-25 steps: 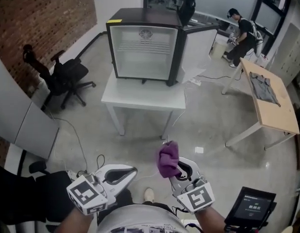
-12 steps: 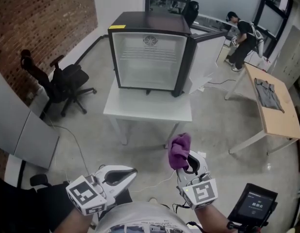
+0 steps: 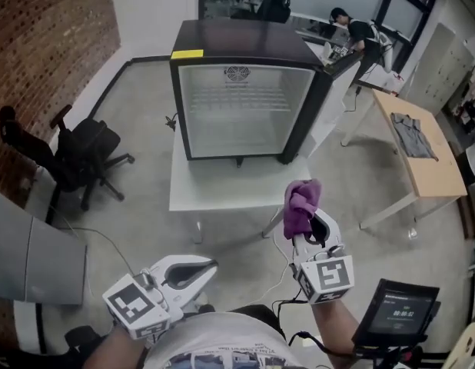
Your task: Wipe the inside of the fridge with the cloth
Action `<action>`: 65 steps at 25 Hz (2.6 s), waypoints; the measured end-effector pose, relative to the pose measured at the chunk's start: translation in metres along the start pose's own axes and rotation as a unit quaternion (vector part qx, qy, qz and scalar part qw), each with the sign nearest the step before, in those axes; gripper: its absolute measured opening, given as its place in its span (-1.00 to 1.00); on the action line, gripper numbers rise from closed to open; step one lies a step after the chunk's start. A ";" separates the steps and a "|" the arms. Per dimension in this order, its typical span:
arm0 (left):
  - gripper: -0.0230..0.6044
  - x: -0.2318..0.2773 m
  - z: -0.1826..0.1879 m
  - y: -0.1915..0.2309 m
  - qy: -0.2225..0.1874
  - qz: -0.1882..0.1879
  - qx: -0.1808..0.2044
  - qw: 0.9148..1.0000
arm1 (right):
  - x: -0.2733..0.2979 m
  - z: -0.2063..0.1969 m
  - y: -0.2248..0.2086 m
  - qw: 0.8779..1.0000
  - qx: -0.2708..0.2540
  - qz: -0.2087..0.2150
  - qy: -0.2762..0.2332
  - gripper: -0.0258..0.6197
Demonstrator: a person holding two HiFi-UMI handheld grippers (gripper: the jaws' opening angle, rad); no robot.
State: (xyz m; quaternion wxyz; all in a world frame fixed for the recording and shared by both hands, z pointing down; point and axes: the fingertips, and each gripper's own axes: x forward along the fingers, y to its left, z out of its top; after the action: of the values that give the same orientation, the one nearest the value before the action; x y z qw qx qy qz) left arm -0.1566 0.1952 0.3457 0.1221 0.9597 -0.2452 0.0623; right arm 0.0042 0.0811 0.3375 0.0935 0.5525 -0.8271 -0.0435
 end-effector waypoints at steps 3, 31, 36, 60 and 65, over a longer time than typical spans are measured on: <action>-0.91 -0.017 0.010 0.021 -0.002 -0.026 0.005 1.000 | 0.034 0.011 0.000 0.999 -0.008 -0.032 -0.010 -0.68; -0.91 0.038 0.091 0.148 -0.015 -0.014 0.013 1.000 | 0.279 0.007 -0.198 0.971 0.048 -0.232 0.027 -0.68; -0.91 0.053 0.101 0.157 -0.012 -0.020 -0.004 1.000 | 0.302 0.011 -0.210 0.971 0.056 -0.231 0.030 -0.68; -0.91 0.079 0.117 0.177 -0.006 -0.037 -0.013 0.999 | 0.381 0.025 -0.213 0.982 0.037 -0.181 0.039 -0.68; -0.91 0.084 0.118 0.178 -0.008 -0.036 -0.013 0.999 | 0.396 0.026 -0.212 0.985 0.027 -0.168 0.041 -0.68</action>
State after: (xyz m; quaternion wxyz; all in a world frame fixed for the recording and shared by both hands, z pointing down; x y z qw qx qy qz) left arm -0.1631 -0.0254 0.2837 0.1348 0.9668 -0.2121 0.0471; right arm 0.0439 -0.3672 0.3170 0.1038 0.6872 -0.7189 -0.0135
